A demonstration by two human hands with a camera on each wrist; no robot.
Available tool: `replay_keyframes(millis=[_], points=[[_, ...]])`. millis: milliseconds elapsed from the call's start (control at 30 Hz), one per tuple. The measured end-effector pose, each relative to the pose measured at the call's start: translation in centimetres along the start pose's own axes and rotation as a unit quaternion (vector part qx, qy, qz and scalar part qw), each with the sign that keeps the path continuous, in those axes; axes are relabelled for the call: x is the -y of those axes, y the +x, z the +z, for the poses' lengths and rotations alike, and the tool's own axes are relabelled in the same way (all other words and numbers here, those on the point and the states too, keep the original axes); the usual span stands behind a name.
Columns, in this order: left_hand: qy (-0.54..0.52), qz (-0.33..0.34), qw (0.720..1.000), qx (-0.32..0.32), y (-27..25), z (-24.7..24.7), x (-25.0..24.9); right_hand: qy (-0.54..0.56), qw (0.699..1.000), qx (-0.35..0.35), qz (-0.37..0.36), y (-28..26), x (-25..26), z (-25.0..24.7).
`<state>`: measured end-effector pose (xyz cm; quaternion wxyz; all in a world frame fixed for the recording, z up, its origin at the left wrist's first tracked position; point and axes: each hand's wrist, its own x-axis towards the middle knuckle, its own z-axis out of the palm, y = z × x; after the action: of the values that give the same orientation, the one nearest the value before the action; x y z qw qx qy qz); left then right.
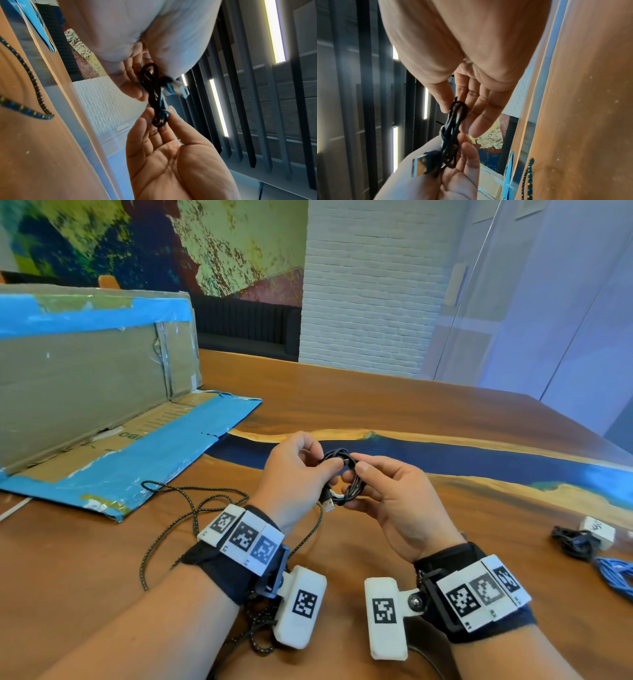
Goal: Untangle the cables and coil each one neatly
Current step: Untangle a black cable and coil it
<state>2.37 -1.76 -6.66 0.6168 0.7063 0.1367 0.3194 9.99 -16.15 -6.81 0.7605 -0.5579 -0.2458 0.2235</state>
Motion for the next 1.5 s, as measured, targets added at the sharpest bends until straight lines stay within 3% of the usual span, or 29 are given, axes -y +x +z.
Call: replay_keyframes(millis=[500, 767, 1233, 1500], points=[[0.001, -0.026, 0.999, 0.021, 0.3, -0.3, 0.2, -0.008, 1.000, 0.010, -0.024, -0.1, -0.5, 0.3], [-0.067, -0.043, 0.997, 0.021, 0.2, 0.0, 0.3, 0.038, 0.999, 0.016, -0.003, -0.1, -0.3, 0.4], [-0.054, -0.064, 0.993, 0.078, -0.2, 0.2, 0.4, 0.036, 0.998, -0.037, -0.025, 0.7, -0.6, -0.3], [-0.121, -0.063, 0.990, 0.027, 0.2, 0.2, 0.5, -0.074, 0.996, -0.039, -0.030, 0.4, -0.6, -0.5]])
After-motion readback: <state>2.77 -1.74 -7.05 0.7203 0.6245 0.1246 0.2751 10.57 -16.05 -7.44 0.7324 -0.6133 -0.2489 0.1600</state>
